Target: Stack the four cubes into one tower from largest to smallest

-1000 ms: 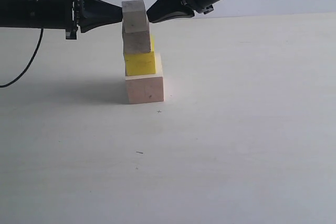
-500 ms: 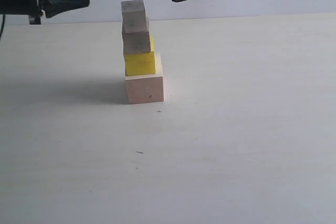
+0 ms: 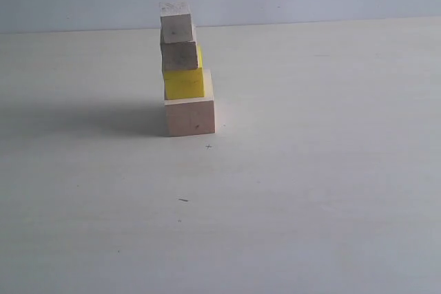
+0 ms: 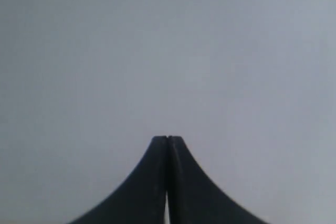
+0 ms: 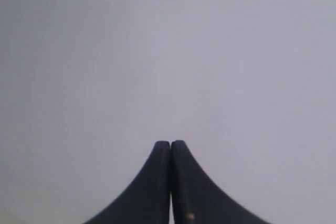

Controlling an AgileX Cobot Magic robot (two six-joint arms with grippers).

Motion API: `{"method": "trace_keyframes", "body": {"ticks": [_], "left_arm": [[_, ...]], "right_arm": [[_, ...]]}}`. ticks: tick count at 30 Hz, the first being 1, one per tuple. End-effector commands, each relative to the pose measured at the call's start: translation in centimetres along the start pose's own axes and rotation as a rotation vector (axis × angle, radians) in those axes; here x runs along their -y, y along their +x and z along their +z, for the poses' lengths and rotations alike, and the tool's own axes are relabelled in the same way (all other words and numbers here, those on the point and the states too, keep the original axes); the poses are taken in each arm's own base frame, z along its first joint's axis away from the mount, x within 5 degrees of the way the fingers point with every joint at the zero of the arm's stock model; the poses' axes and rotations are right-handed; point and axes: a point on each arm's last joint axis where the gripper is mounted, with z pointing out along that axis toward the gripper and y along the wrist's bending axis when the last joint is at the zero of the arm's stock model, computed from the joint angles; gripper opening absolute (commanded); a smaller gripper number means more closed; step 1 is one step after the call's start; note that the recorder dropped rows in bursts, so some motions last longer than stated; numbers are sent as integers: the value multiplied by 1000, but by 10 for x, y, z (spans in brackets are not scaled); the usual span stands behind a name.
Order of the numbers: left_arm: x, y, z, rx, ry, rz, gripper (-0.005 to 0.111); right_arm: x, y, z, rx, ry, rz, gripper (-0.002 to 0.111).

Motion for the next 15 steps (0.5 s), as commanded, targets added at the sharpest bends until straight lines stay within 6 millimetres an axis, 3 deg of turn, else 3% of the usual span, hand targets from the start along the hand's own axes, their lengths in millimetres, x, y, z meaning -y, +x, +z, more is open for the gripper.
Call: {"method": "trace_keyframes", "body": {"ticks": [1,2,4,8,15], "left_arm": [[5,-21,-46,156,-97,72,0],[6,-21,-60,191,-131,74,0],[6,-16,-72,211,-151,80,0],[9,0,-95,236,-162,95,0],[10,14,-112,259,-171,88,0]], "right_arm": [[7,-42,-61,129,188,-66,0],[2,-52,-82,177,198,-115,0],[0,-58,-108,216,241,-147,0],[12,-50,-170,213,536,-136,0],[-16,-19,-232,345,440,-156,0]]}}
